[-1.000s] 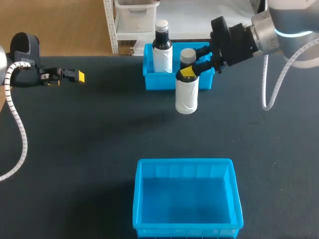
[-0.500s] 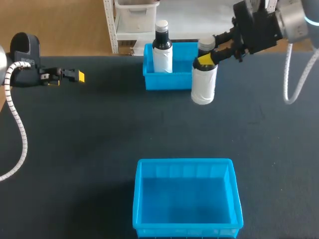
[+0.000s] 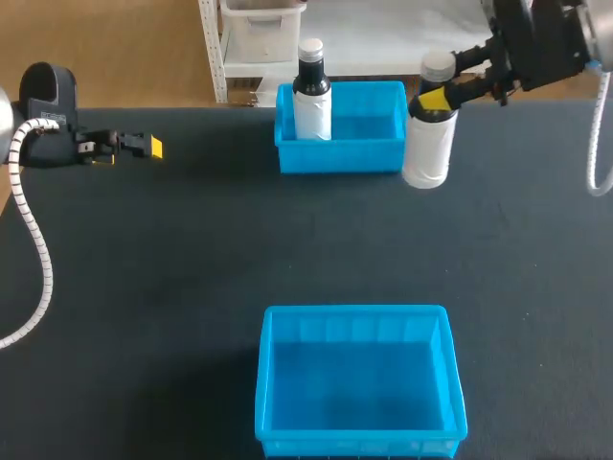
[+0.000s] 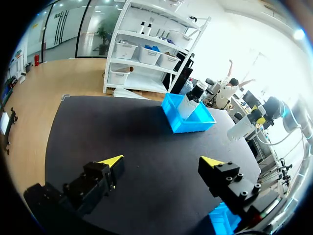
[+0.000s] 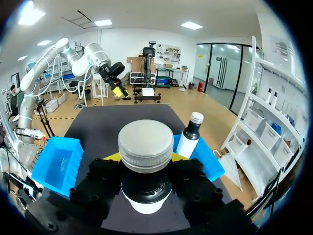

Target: Pick up the bottle, and place it in the far bin if it is heavy, or in the near bin if it is light.

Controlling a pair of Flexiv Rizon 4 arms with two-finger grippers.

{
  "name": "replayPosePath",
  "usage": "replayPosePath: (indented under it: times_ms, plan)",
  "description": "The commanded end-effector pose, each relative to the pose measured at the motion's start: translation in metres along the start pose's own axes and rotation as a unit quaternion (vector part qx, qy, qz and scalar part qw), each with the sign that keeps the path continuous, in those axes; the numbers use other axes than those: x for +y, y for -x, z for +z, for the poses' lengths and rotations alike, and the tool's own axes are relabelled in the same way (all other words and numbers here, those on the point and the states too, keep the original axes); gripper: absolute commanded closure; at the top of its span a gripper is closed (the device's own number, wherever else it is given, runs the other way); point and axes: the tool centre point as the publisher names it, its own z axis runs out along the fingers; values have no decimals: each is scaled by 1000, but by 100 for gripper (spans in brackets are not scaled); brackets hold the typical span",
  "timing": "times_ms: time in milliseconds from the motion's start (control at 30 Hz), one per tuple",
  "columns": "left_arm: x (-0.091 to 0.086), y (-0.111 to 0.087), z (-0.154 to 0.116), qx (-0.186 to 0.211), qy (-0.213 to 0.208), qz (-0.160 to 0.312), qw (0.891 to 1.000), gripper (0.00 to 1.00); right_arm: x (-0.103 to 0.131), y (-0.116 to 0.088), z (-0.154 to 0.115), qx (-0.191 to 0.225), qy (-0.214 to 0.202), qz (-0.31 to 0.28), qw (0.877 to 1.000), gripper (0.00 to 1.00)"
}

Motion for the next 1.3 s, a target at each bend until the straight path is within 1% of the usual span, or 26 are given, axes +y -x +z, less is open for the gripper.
replayPosePath:
  times_ms: [33,267,467,667,933,1133,1300]
  plan:
    - [0,0,0,0,0,0,1000,0,-4,3,-12,4,-5,1,1000,100]
    - [0,0,0,0,0,0,1000,0,-25,10,-23,13,-15,-8,1000,100]
    - [0,0,0,0,0,0,1000,0,-50,18,-21,16,-20,-14,1000,100]
    - [0,0,0,0,0,0,1000,0,-73,23,-8,14,-23,-13,1000,100]
    - [0,0,0,0,0,0,1000,0,-101,32,13,7,-13,-13,1000,100]
    - [0,0,0,0,0,0,1000,0,-117,40,26,-2,-4,-14,1000,100]
    - [0,0,0,0,0,0,1000,0,-127,42,40,-9,6,-10,1000,100]
